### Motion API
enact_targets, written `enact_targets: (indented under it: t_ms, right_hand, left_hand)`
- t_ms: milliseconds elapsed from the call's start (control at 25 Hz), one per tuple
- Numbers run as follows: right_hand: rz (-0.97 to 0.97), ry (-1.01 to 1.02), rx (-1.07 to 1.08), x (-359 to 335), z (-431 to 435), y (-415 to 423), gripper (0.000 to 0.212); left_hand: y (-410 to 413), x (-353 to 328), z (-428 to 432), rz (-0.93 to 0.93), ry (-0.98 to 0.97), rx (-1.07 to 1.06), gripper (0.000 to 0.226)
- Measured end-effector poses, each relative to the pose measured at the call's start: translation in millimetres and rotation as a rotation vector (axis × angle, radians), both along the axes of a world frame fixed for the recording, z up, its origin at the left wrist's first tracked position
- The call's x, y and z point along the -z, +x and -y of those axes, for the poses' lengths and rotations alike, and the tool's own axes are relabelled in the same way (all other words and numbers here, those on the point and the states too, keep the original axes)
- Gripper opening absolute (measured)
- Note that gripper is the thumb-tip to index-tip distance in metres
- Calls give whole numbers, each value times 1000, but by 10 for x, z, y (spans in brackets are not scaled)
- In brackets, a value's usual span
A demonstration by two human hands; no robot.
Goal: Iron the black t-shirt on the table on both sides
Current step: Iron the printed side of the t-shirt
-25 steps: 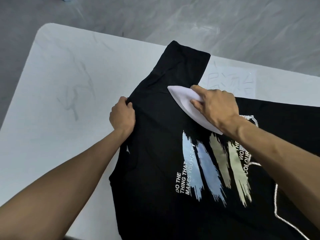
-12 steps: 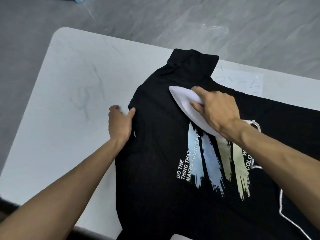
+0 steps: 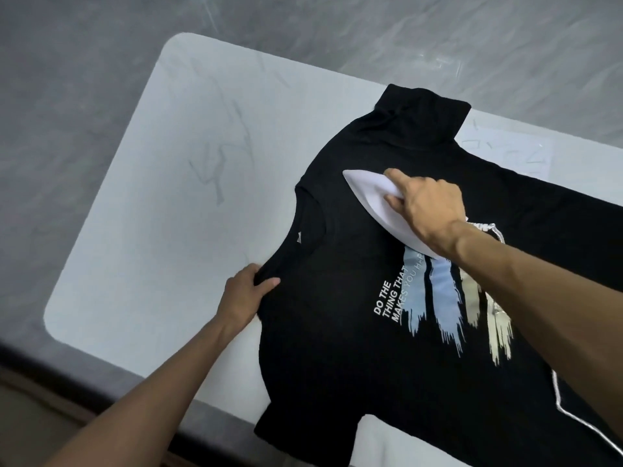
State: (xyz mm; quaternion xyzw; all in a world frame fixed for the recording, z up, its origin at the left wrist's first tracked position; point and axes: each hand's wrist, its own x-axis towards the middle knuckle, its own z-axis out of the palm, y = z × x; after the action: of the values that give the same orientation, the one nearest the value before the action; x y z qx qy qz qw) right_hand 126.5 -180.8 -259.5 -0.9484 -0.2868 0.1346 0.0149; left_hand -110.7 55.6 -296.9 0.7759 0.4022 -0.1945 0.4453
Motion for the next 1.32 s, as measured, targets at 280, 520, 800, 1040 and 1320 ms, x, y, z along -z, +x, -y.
enact_targets:
  t_ms: [280,520,800,1040,1320]
  right_hand:
    - [-113,10,94,-146,-64,-74,33]
    - [-355,353,480,-467,-200,-580,58]
    - [-312,205,455,-109,-402,-1274,55]
    - [-167,289,789,-168,-638,-1294,55]
    - [-177,151,968,-20,-799,-1615,67]
  left_hand:
    - [-338,11,85,88,374,148,39]
    - [269,163,-4,163,624,996,68]
    - [494,82,-210,121,654,1061,55]
    - [1945,319,-191,367,625,1387,58]
    - [2126,564,-213,341,663,1508,64]
